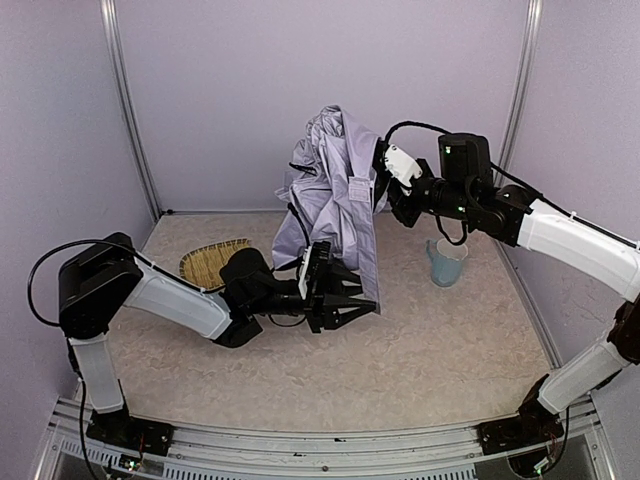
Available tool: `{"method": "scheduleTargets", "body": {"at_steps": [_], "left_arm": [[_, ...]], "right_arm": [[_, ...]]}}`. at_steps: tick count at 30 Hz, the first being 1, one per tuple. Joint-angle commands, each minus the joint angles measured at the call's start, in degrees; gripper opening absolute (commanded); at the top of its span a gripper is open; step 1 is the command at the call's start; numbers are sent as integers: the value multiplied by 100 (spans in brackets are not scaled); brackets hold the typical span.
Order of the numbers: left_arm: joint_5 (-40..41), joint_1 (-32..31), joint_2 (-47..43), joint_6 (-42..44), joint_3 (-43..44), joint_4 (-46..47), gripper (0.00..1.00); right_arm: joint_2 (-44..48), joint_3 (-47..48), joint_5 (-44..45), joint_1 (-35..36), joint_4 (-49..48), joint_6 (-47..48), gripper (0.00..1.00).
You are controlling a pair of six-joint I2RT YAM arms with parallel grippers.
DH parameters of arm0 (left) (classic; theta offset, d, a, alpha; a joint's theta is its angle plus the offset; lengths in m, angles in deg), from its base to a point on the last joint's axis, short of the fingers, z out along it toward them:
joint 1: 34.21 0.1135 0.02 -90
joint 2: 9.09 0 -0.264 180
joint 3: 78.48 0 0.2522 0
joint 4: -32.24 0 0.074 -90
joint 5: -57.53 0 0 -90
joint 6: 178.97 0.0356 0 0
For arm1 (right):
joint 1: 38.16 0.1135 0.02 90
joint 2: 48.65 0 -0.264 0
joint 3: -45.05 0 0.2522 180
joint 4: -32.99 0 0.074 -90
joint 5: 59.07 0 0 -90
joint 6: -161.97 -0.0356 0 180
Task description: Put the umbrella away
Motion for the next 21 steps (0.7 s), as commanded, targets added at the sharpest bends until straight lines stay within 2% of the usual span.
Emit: {"method": "scheduleTargets", "body": {"at_steps": [1,6,9,13,17,21], "left_arm": [[-44,2,239,-144,248,224,37],[-194,2,205,-110,243,181,0],[-244,2,29,-107,76,84,0],[-197,11,-699,260,-589,-351,0],[223,19,-1594,1359,-1040,-1992,0],[599,191,-2084,2108,-1322,-3314,0]], "right_arm": [[104,192,-85,50,-358,-163,0],[159,177,-41,43,-348,-184,0],[187,211,10,-19,-252,-322,0],[241,281,126,-544,121,-654,0],[344,325,-248,-1236,488,-1056,0],[566,275,-427,-1373,526,-969,0]]}}
